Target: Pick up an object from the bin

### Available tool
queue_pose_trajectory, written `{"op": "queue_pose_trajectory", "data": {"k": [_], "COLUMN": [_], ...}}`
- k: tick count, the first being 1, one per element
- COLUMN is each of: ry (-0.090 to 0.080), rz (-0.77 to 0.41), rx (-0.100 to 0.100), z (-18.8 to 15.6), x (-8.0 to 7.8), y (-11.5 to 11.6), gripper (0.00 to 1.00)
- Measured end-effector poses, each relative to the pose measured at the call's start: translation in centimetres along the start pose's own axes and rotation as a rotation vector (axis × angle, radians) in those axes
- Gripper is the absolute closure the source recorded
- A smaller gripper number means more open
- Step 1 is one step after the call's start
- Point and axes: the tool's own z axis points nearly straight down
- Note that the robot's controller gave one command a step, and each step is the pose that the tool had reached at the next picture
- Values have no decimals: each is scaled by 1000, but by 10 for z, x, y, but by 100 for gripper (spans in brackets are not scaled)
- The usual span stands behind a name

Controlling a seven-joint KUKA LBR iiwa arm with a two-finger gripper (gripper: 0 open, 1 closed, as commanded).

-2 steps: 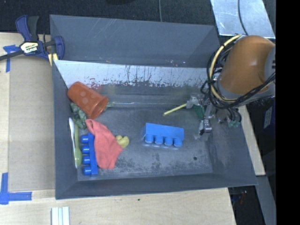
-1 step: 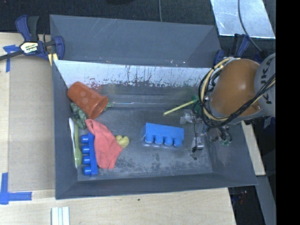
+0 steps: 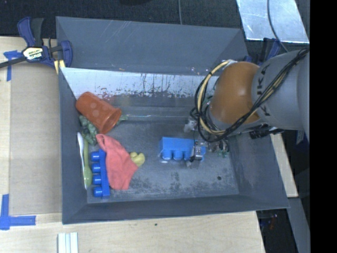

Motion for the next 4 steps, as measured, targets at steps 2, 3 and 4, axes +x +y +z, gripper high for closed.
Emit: {"op": "queue_pose_trajectory", "data": {"k": [2,3,4], "ry": [-5,-5,1], "rz": [-80,-81,-69], "rx": [3,3,2], "z": [3,3,-56], "x": [-32,-32,-41], "y": [-2,-2,-4], "gripper": [100,100,100]}}
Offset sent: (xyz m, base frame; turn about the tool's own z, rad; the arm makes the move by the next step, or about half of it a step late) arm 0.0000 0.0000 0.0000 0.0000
